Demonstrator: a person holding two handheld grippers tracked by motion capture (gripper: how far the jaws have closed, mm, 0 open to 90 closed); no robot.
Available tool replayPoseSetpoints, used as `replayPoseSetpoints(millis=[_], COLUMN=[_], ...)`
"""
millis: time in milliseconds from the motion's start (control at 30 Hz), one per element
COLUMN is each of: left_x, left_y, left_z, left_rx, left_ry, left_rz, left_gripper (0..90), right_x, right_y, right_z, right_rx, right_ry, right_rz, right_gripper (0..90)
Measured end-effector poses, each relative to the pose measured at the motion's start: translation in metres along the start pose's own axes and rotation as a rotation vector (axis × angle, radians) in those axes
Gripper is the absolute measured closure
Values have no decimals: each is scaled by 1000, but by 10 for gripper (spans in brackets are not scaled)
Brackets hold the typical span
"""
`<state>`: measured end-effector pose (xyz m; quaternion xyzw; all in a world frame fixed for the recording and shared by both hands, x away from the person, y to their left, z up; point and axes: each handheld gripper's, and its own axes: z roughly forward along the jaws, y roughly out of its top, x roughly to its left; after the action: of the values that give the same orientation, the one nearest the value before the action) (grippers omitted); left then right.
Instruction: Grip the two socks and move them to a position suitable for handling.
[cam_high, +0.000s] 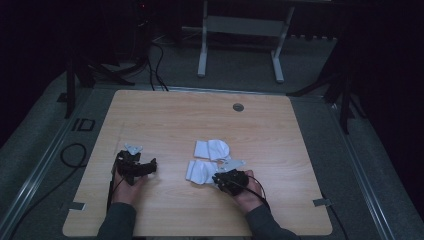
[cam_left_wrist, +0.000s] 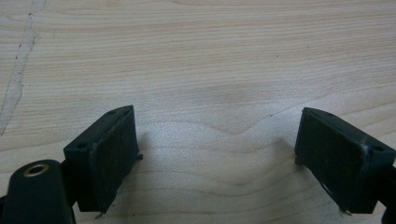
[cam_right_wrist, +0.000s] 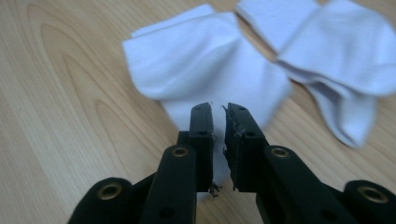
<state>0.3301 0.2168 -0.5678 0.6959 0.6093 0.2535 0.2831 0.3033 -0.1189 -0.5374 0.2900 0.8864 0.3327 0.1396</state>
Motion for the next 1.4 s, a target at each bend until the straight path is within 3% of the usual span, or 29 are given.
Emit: replayPoseSetpoints(millis=[200,467,567,633,833,933,1133,1400], left_x=[0,0,0,0,0,0,0,0], left_y=[0,0,0,0,0,0,0,0], left_z=[0,0,0,0,0,0,0,0], left_rx=[0,1,1,1,1,0,0,0], left_ry=[0,0,0,0,0,0,0,0], left_rz=[-1,0,0,0,0,-1,-1,0], left_gripper=[131,131,131,131,131,131,131,131], right_x=[6,11,8,5,-3,-5,4,11], right_y=[3,-2,-10,-13,-17,-15,-2,19], right_z=[17,13,6,3,-2,-4,-7,-4], right_rx=[43,51,47,51,70,90,80,65], right_ry=[31,107,157,162,144,113,88,85], right_rz=[-17,-74,-94,-95,-93,-95,-105,-78], right_gripper=[828,833,822,812,777,735,672,598])
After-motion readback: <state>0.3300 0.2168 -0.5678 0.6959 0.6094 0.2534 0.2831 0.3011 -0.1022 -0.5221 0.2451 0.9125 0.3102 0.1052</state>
